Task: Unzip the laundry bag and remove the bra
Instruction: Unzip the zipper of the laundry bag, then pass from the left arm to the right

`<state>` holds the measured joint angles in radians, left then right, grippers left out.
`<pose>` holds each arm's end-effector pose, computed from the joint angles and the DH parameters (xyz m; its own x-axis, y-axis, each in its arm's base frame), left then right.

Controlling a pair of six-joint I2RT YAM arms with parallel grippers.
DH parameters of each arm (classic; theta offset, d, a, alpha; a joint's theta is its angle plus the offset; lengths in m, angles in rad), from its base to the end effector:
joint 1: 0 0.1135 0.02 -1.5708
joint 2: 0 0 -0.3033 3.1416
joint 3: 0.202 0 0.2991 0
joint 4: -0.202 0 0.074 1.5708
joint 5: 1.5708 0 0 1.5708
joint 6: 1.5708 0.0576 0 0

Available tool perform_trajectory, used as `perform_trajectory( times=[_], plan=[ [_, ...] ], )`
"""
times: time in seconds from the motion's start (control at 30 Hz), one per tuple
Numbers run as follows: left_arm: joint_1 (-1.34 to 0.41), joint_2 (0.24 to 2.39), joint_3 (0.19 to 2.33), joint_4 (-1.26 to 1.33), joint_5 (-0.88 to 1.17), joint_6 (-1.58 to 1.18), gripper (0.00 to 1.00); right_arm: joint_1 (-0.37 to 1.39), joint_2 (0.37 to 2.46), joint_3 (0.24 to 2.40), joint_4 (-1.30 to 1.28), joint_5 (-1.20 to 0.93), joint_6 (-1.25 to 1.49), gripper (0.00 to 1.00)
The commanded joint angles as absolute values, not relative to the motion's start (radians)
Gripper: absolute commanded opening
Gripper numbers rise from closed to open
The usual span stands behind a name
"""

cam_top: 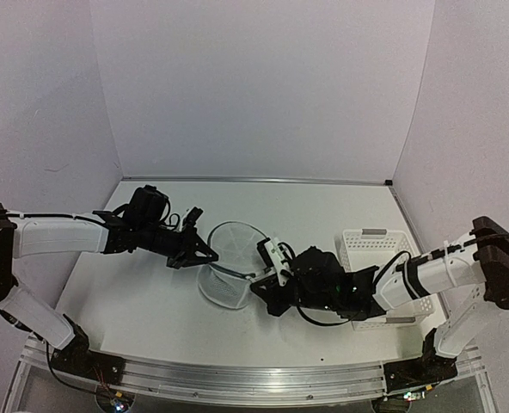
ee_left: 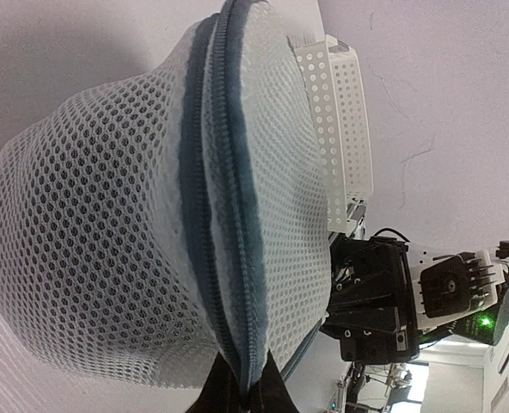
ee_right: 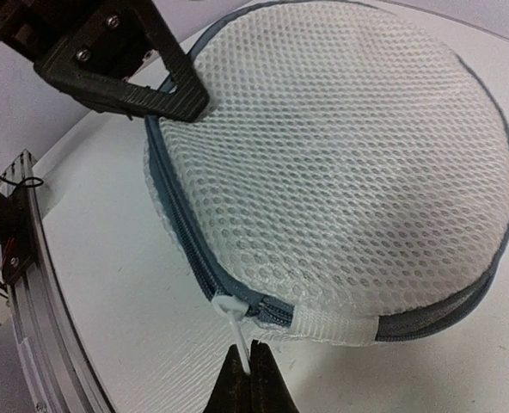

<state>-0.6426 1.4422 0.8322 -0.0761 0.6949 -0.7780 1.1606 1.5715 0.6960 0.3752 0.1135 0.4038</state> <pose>0.2558 -0.2376 0.2207 -0.9627 0.0472 -0.2664 0.2545 0.4930 -0.8320 0.1532 0.3359 0.1673 -0.5183 -0.2130 -0.8282 -0.7262 0.6210 0.2948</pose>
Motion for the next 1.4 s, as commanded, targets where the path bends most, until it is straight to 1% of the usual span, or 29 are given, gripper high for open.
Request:
perform_trajectory(
  times=[0.0,0.07,0.17,0.23,0.37,0.47,0.57,0.77,0.87,1.07,1.37],
  plan=[
    [-0.630,1.434,0.865,-0.078,0.654,-0.729,0.00,1.143,1.551,0.667,0.392,0.019,0.371,0.09],
    [-0.631,1.435,0.860,-0.078,0.652,-0.724,0.00,1.143,1.538,0.662,0.394,0.009,0.360,0.17],
    [-0.633,1.433,0.860,-0.077,0.655,-0.716,0.00,1.143,1.511,0.660,0.379,-0.020,0.338,0.35],
    [-0.632,1.430,0.863,-0.077,0.662,-0.705,0.00,1.142,1.484,0.657,0.361,-0.017,0.326,0.42],
    [-0.634,1.419,0.867,-0.076,0.679,-0.674,0.00,1.114,1.403,0.648,0.317,-0.005,0.321,0.49],
    [-0.636,1.405,0.865,-0.069,0.687,-0.643,0.00,1.071,1.344,0.649,0.271,-0.007,0.327,0.52],
    [-0.638,1.395,0.854,-0.038,0.710,-0.618,0.00,1.022,1.288,0.654,0.234,-0.017,0.331,0.58],
    [-0.641,1.378,0.826,0.050,0.765,-0.587,0.00,0.950,1.252,0.701,0.161,-0.071,0.341,0.69],
    [-0.641,1.367,0.815,0.078,0.790,-0.564,0.00,0.907,1.264,0.719,0.152,-0.130,0.361,0.71],
    [-0.641,1.375,0.795,0.125,0.842,-0.533,0.00,0.833,1.350,0.777,0.157,-0.281,0.398,0.73],
    [-0.646,1.370,0.780,0.151,0.891,-0.502,0.00,0.790,1.500,0.850,0.215,-0.380,0.447,0.73]
  ],
)
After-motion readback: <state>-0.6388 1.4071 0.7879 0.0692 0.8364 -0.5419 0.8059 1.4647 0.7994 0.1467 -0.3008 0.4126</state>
